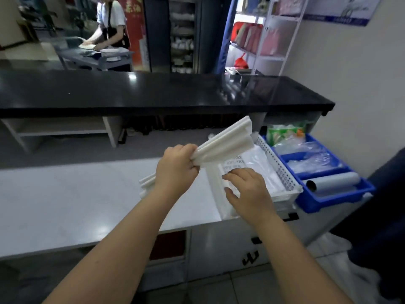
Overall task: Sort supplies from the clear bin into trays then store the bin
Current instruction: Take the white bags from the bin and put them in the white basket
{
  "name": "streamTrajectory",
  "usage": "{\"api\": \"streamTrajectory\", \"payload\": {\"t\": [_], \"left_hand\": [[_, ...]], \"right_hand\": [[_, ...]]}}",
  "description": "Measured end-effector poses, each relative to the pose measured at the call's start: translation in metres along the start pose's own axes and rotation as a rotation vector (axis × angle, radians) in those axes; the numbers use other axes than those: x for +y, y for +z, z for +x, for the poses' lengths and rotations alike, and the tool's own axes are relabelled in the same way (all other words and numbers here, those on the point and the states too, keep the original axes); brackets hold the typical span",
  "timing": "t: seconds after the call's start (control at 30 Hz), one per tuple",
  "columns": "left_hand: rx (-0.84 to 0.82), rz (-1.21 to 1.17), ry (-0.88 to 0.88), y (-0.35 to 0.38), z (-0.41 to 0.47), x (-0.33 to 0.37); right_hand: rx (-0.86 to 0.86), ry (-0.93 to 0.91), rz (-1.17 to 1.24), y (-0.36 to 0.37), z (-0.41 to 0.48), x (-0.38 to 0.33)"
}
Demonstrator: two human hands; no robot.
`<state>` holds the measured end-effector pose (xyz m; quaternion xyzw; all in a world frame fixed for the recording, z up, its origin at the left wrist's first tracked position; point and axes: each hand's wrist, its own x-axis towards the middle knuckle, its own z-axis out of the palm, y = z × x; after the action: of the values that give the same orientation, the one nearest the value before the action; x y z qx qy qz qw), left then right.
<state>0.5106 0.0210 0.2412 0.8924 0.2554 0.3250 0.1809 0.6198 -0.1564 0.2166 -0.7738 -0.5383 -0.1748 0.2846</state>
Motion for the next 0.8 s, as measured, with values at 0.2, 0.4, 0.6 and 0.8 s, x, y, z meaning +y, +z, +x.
{"api": "streamTrajectory", "payload": {"t": [0.2, 0.4, 0.6, 0.8], "left_hand": [[-0.089, -0.455, -0.278, 0.057, 0.067, 0.064], [-0.209, -0.875, -0.603, 0.114, 0.108, 0.086], [-0.41, -1.048, -0.803, 0.162, 0.117, 0.066], [-0.532, -1.153, -0.87, 0.189, 0.131, 0.045]], "right_hand": [[-0.013, 0.053, 0.006, -0.019, 0.014, 0.103], [-0.023, 0.223, 0.19, -0.009, 0.036, 0.166], [-0.108, 0.603, 0.576, 0.023, 0.066, 0.193], [-0.266, 0.992, 1.218, 0.05, 0.09, 0.215]]}}
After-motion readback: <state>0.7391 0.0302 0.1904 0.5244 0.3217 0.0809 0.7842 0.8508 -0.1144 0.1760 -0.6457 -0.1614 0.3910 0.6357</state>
